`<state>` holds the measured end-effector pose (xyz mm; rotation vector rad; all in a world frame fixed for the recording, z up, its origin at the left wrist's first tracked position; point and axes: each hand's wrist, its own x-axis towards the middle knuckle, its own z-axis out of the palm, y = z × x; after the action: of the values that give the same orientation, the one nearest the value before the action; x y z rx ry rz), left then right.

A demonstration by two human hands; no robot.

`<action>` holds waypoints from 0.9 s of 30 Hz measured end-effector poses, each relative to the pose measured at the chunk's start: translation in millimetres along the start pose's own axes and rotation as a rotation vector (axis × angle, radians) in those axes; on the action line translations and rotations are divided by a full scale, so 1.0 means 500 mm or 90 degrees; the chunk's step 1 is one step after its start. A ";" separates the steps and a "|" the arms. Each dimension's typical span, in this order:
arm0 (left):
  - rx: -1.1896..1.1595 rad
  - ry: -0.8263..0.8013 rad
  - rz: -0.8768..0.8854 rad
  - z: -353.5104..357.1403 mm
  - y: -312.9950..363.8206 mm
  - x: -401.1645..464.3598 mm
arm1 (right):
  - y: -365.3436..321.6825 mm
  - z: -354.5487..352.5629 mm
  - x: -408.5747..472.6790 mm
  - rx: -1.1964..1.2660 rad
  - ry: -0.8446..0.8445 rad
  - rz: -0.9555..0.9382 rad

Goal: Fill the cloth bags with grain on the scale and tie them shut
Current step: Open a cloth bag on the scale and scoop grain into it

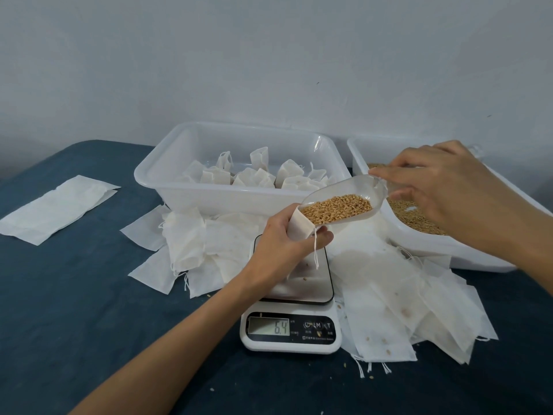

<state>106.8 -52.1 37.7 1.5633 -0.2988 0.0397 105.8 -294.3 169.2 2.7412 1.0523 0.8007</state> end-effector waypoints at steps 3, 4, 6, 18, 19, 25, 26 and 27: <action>-0.005 -0.003 -0.002 0.000 0.000 0.000 | 0.000 0.002 -0.001 -0.001 0.000 0.001; -0.007 -0.004 -0.002 0.000 0.001 0.000 | 0.001 0.002 -0.001 -0.001 0.001 0.002; -0.009 -0.007 0.001 0.000 0.003 -0.001 | 0.001 0.002 -0.001 -0.001 0.003 0.002; -0.003 -0.005 0.001 -0.004 0.002 0.001 | -0.004 0.002 0.001 0.007 0.008 0.004; -0.004 -0.005 -0.001 -0.004 0.002 0.001 | -0.004 0.002 0.000 0.007 0.008 0.004; -0.021 -0.010 -0.015 -0.003 0.005 -0.001 | -0.006 -0.001 0.001 -0.001 0.015 -0.004; -0.038 -0.013 -0.023 -0.002 0.006 -0.002 | -0.006 -0.002 0.001 -0.002 0.017 -0.004; -0.057 -0.017 -0.031 -0.001 0.007 -0.002 | -0.006 -0.003 0.001 -0.004 0.017 -0.004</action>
<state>104.9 -51.2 41.0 1.4822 -0.2796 -0.0330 103.6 -291.7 169.9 2.7276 1.0613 0.8397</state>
